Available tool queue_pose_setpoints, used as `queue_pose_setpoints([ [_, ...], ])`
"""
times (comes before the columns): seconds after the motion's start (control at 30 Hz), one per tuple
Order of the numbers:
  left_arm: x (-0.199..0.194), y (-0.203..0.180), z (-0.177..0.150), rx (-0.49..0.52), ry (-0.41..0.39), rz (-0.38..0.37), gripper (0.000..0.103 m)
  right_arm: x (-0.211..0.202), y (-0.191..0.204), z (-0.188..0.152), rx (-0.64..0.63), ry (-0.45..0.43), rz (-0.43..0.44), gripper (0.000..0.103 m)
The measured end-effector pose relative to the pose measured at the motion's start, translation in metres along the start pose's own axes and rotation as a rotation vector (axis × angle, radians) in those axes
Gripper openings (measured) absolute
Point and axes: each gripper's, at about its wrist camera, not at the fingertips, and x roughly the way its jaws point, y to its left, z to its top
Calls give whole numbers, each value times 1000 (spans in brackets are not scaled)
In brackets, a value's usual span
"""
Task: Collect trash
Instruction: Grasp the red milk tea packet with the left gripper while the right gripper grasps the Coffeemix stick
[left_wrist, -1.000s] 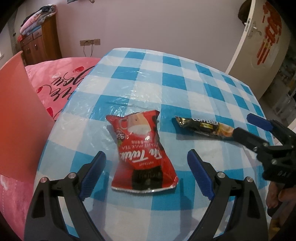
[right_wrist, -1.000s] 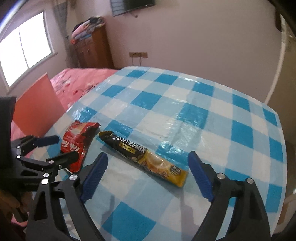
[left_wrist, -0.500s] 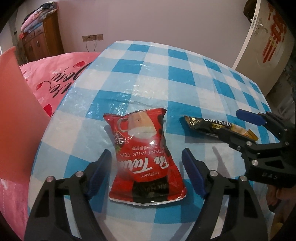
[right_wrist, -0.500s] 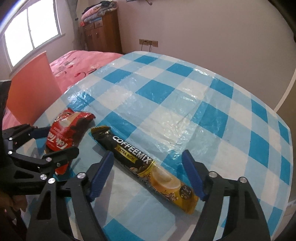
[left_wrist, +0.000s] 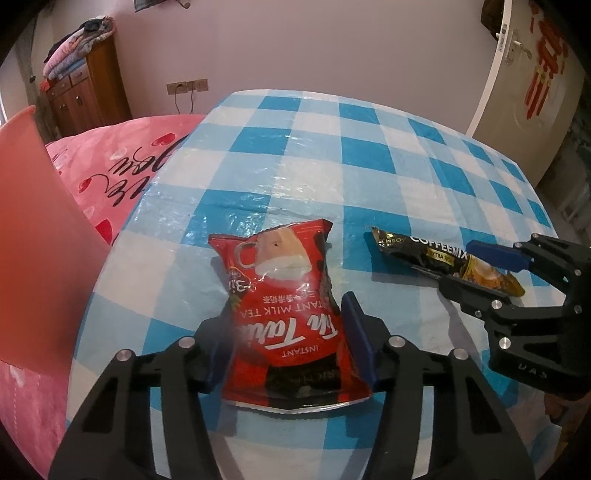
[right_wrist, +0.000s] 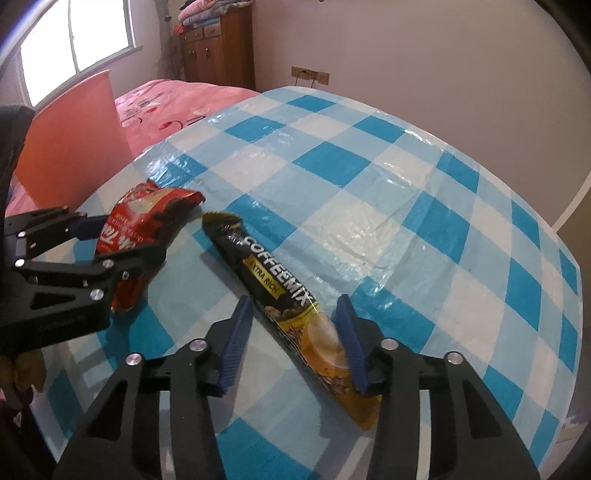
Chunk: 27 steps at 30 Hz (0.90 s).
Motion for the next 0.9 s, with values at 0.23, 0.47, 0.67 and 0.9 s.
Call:
queue_pose_setpoints([
  [0.23, -3, 7, -1, -15, -4, -31, 50, -5, 13, -6, 4, 22, -12, 33],
  [0.47, -5, 11, -4, -22, -8, -58, 46, -11, 20, -12, 60, 26, -7, 25],
  [0.67, -9, 17, -9, -30, -8, -88, 45, -18, 27, -23, 107, 4, -11, 23],
  [0.9, -17, 23, -16, -28, -13, -117, 43, -34, 30, -33, 178, -48, -25, 21],
])
